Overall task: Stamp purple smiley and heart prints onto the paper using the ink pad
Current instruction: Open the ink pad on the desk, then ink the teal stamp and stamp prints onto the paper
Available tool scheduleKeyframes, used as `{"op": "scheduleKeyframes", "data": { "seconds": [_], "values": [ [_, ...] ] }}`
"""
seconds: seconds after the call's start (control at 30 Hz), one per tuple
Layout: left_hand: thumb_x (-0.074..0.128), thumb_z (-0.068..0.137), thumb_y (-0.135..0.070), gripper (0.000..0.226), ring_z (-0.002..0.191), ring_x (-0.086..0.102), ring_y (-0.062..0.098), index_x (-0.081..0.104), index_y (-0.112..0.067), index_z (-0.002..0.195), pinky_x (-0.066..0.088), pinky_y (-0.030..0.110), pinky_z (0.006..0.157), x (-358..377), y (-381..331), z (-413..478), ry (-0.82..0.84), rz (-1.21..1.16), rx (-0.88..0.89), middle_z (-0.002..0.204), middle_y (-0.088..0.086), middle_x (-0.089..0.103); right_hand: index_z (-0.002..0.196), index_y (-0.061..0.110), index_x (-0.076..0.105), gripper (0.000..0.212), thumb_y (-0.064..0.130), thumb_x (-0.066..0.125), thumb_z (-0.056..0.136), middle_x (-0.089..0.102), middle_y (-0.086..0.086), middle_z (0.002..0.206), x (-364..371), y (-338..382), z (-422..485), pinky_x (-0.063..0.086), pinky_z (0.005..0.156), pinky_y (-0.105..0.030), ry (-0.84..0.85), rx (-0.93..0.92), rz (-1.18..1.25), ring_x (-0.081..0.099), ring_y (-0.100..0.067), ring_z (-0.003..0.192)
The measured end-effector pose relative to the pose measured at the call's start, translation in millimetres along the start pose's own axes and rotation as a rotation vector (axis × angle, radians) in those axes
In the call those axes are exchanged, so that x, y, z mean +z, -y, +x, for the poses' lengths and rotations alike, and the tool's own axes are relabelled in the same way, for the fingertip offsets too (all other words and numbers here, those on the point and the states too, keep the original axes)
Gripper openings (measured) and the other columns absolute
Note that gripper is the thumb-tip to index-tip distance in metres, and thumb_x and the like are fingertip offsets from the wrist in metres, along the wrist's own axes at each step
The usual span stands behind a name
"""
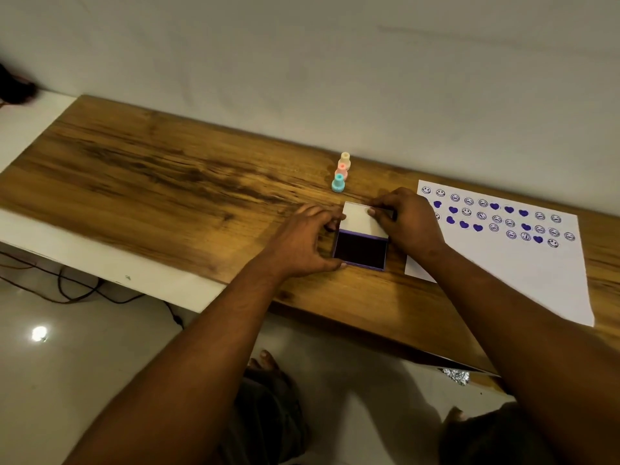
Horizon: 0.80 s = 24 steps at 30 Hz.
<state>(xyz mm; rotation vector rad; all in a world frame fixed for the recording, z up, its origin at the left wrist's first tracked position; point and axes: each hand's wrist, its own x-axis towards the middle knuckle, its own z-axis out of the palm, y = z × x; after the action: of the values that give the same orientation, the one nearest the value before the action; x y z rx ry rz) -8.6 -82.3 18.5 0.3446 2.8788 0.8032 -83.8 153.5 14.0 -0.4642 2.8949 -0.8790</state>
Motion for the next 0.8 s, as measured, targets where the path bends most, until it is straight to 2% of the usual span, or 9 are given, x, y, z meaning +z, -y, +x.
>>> {"op": "scheduleKeyframes", "data": {
  "seconds": [0.23,0.47,0.63,0.7,0.8],
  "values": [
    [0.087,0.069,-0.058,0.094,0.138,0.040,0.016,0.050,-0.029,0.150,0.042,0.040,0.111,-1,0,1,-0.009,0.023,0.004,0.145,-0.005,0.054,0.130,0.026,0.075,0.033,0.039,0.068,0.101,0.069,-0.003,0.127,0,1,-2,0.051,0.086,-0.033,-0.003,-0.035,-0.022,0.062,-0.022,0.113],
    [0.089,0.066,-0.058,0.098,0.134,0.043,0.015,0.049,-0.026,0.150,0.043,0.037,0.109,-2,2,-1,-0.034,-0.013,0.025,0.139,-0.006,0.057,0.129,0.025,0.075,0.033,0.039,0.070,0.099,0.072,0.000,0.120,-1,17,7,0.047,0.077,-0.025,-0.122,-0.024,0.003,0.065,-0.015,0.101],
    [0.091,0.064,-0.057,0.100,0.124,0.045,0.007,0.049,-0.028,0.149,0.040,0.029,0.101,-3,4,-4,-0.065,-0.132,0.037,0.134,-0.008,0.059,0.133,0.029,0.071,0.039,0.039,0.073,0.095,0.075,0.002,0.119,5,56,32,0.041,0.074,-0.024,-0.145,-0.136,-0.080,0.070,-0.020,0.097],
    [0.091,0.064,-0.055,0.094,0.120,0.054,0.008,0.055,-0.027,0.145,0.047,0.030,0.099,-6,7,-4,-0.085,-0.186,0.013,0.130,-0.007,0.061,0.134,0.029,0.070,0.041,0.037,0.073,0.094,0.074,0.000,0.124,8,66,40,0.040,0.075,-0.025,-0.148,-0.160,-0.136,0.071,-0.024,0.099],
    [0.092,0.070,-0.042,0.069,0.107,0.063,0.010,0.066,-0.023,0.132,0.057,0.038,0.092,-13,14,-4,-0.200,-0.248,-0.039,0.115,-0.006,0.068,0.133,0.028,0.071,0.037,0.036,0.070,0.096,0.074,-0.002,0.124,13,74,47,0.044,0.077,-0.026,-0.127,-0.179,-0.210,0.071,-0.025,0.102]
  ]
}}
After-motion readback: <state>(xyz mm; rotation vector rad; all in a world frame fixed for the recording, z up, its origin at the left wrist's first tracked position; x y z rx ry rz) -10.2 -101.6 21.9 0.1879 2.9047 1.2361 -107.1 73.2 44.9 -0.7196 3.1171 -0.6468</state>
